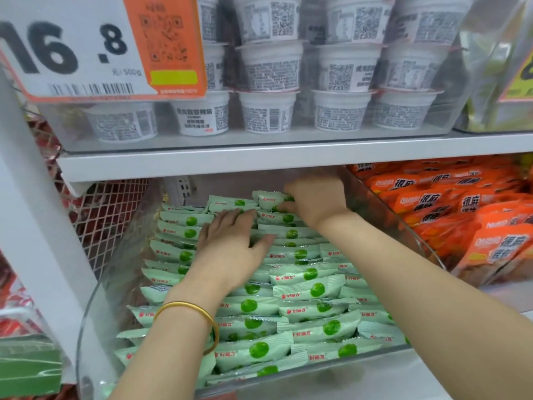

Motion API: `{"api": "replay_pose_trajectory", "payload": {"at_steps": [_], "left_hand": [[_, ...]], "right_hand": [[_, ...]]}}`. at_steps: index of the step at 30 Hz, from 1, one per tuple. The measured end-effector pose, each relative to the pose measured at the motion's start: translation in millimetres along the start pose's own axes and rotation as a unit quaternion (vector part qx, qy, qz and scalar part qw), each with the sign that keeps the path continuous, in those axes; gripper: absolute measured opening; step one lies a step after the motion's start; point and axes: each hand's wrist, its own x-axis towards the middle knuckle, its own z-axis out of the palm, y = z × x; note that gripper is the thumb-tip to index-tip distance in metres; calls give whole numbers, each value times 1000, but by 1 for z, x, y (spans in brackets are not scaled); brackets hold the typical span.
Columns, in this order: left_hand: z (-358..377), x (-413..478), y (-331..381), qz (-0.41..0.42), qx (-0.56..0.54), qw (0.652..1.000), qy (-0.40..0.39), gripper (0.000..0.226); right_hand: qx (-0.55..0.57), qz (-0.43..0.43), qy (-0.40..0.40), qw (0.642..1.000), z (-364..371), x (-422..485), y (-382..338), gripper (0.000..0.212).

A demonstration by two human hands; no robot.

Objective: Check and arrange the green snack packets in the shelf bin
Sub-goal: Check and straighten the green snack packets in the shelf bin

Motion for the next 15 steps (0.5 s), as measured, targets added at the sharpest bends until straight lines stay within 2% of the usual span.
{"api": "replay_pose_trajectory", "payload": {"at_steps": [2,5,7,9,12,14,15], "left_hand": [[-1,1,0,-1,-1,1000,0,60],[0,2,1,0,7,1000,2,60],[1,2,1,0,11,1000,4,60],[2,2,1,0,15,1000,6,60],[2,2,1,-1,13,1000,5,60],[2,1,1,-1,13,1000,5,59],[2,1,1,0,13,1000,6,60]], "right_hand": [[17,-13,70,997,3,-3,2,27],[219,11,34,975,10,-5,-2,32],[288,34,18,957,19,-3,-5,26],[311,51,9,949,25,1,-4,18],[309,50,-13,950,26,4,-3,16],[318,50,11,947,26,3,-1,17],[308,50,47,949,27,3,0,18]]}}
